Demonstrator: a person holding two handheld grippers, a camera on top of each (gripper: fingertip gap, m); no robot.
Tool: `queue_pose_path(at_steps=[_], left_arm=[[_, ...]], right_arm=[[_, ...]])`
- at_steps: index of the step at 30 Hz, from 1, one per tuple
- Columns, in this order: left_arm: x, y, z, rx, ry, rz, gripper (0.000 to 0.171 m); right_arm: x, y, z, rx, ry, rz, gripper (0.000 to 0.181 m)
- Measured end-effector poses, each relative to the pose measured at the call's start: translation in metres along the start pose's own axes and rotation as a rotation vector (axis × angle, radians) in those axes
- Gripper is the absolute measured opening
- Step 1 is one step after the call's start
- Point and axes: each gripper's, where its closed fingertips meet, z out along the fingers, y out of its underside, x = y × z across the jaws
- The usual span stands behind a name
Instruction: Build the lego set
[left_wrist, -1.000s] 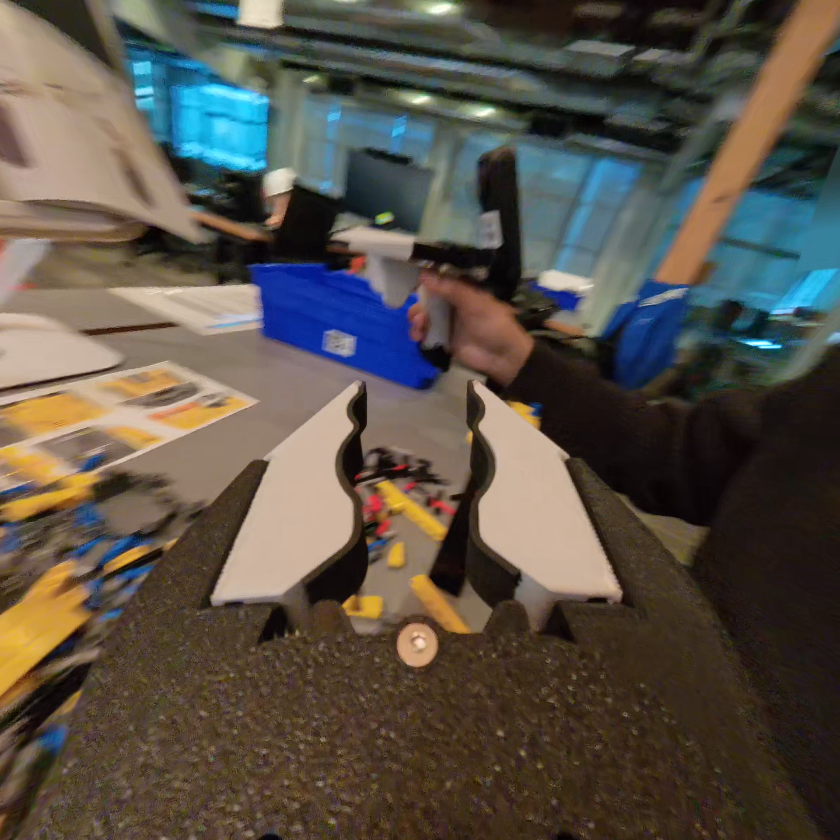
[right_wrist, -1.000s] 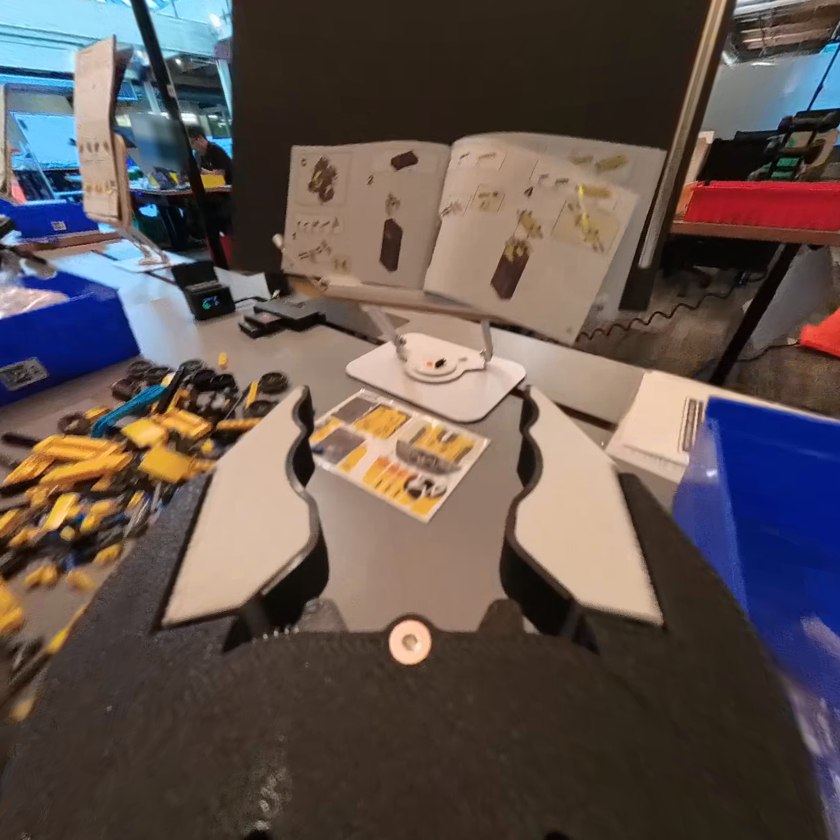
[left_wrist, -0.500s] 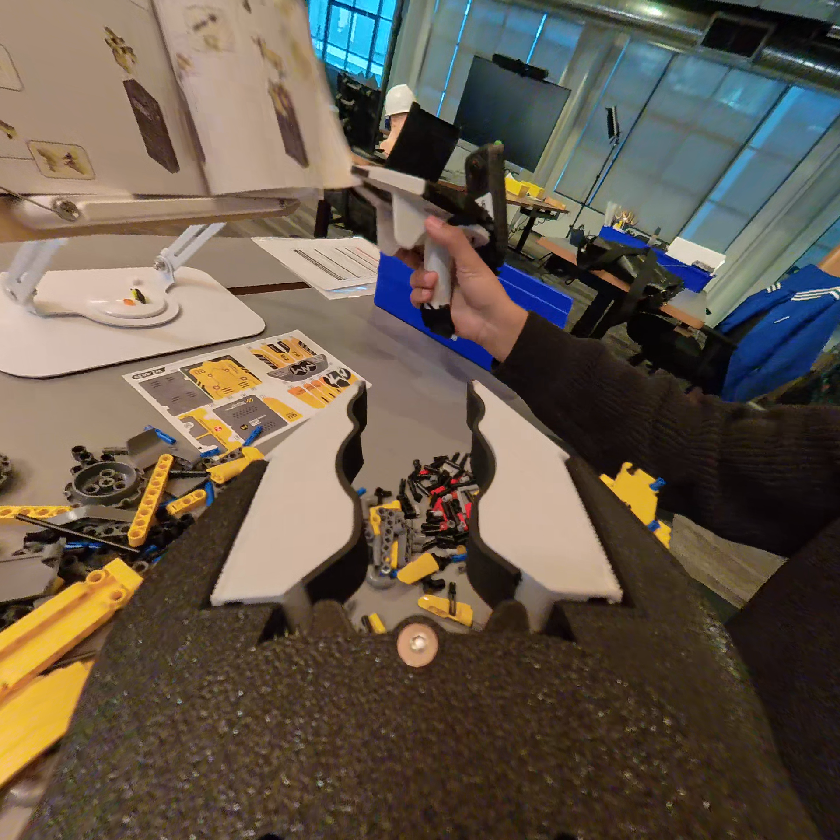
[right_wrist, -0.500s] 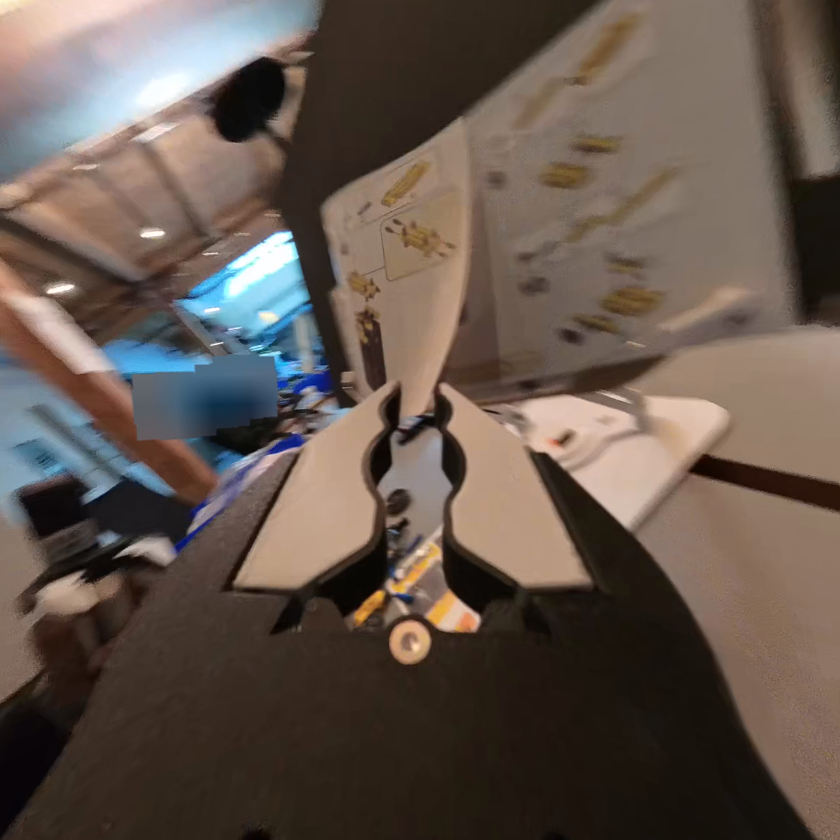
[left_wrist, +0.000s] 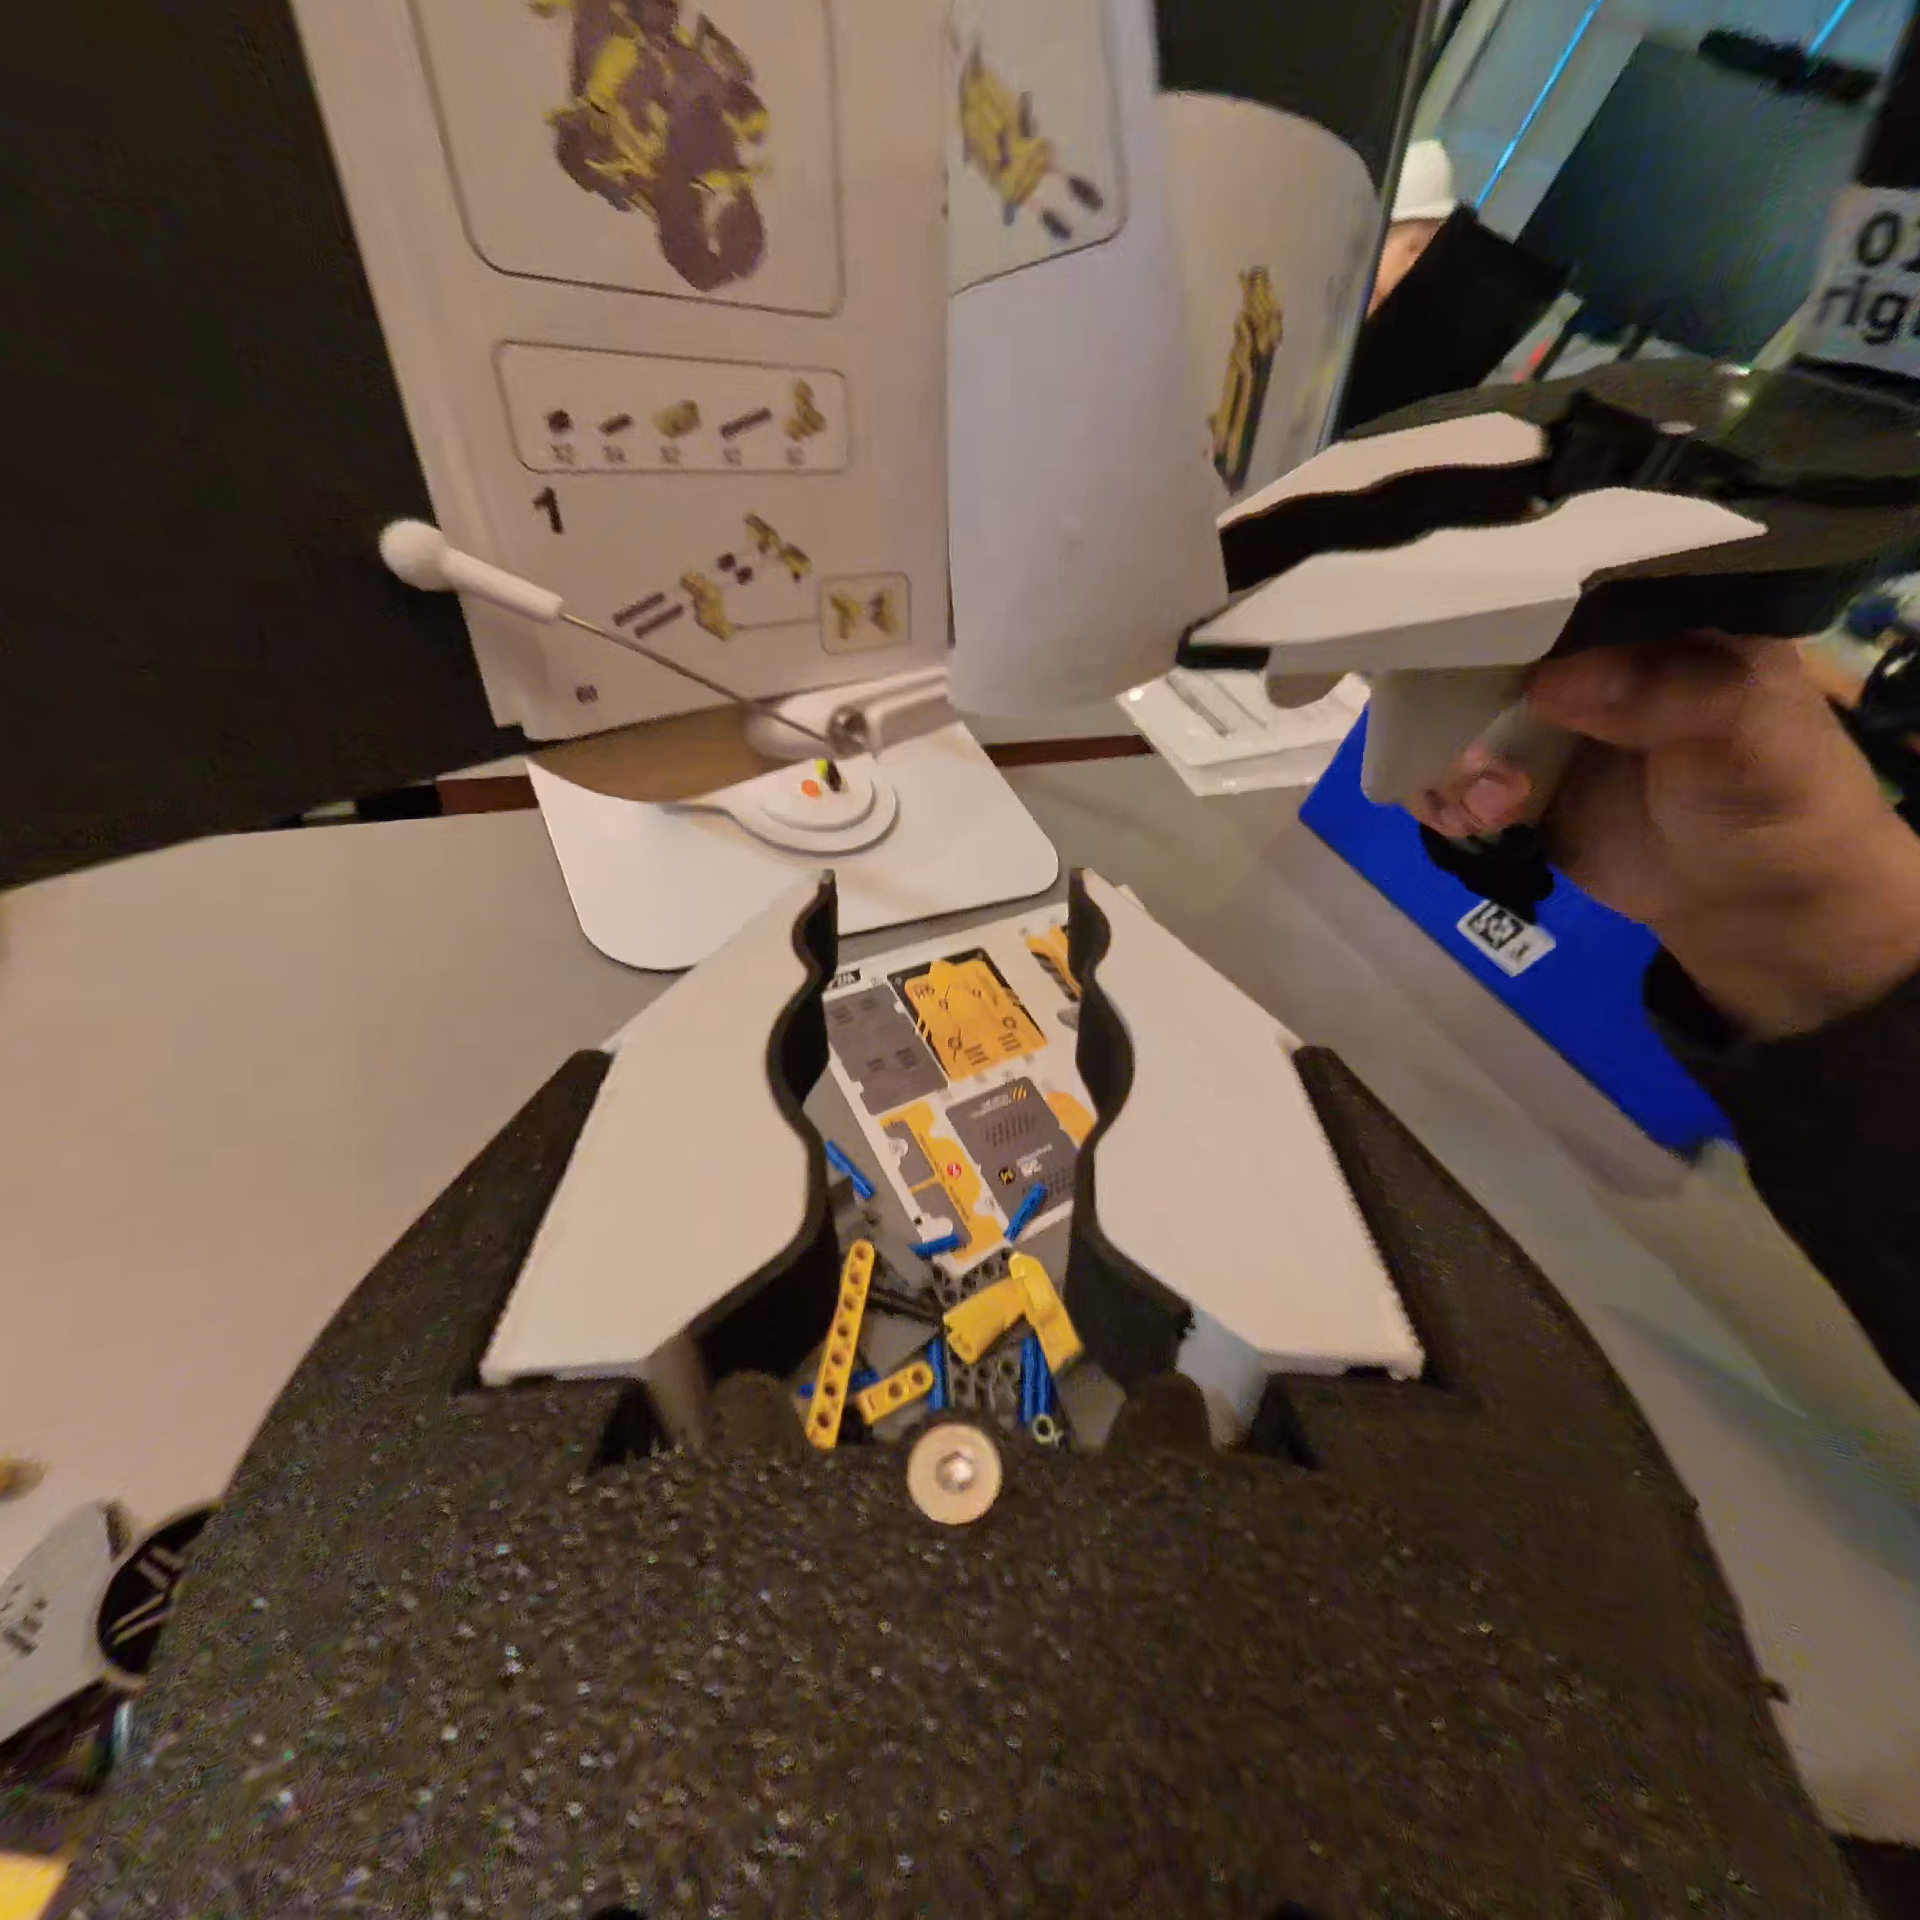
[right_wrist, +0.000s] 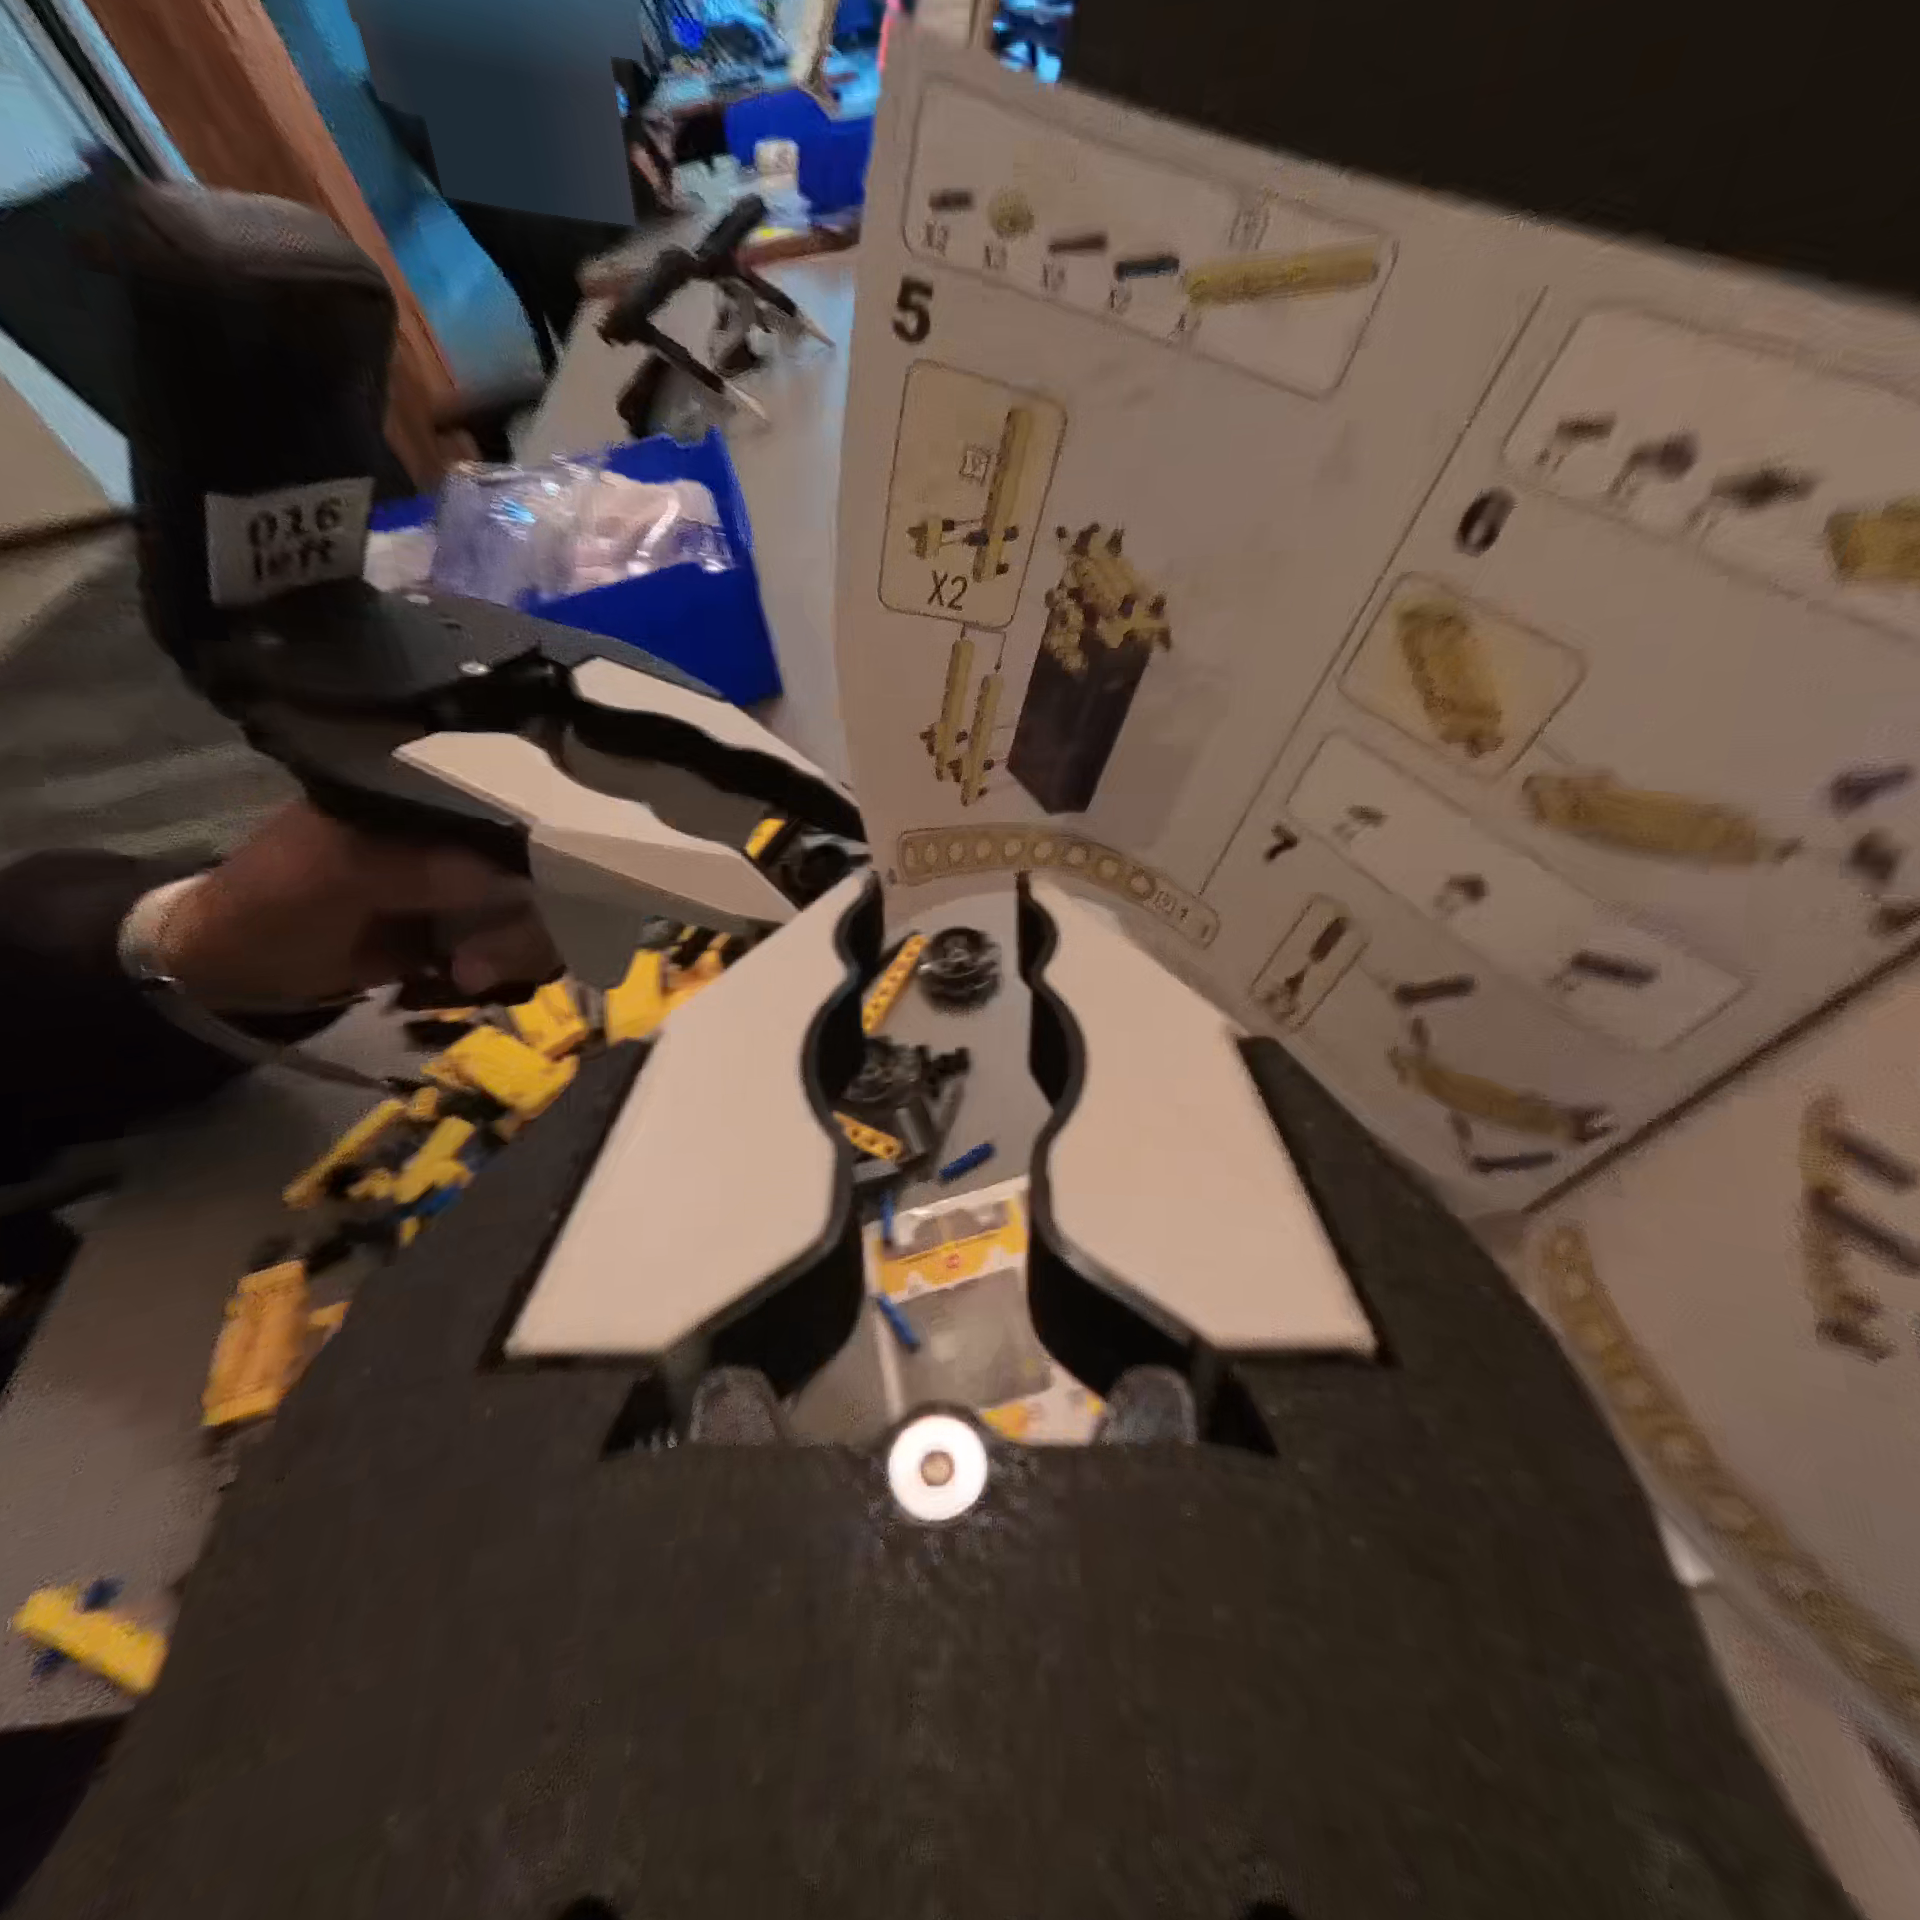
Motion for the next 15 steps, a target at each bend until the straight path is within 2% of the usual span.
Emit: queue_pose_path(at_steps=[3,6,10,13,15], left_arm=[[-0.014,-0.009,0.009,0.027,0.005,-0.065,0.044],[-0.03,-0.017,0.019,0.057,0.004,-0.15,0.044],[-0.045,-0.027,0.029,0.101,0.033,-0.263,0.044],[-0.055,-0.029,0.032,0.124,0.035,-0.303,0.033],[-0.06,-0.029,0.032,0.142,0.043,-0.327,0.021]], right_arm=[[0.028,-0.024,-0.002,0.031,0.132,-0.116,0.009],[0.057,-0.021,0.005,-0.092,0.243,-0.232,0.011],[0.038,-0.006,0.028,-0.163,0.141,-0.319,0.041],[0.034,0.017,0.041,-0.262,0.121,-0.268,0.042],[0.031,0.021,0.046,-0.258,0.094,-0.247,0.042]])
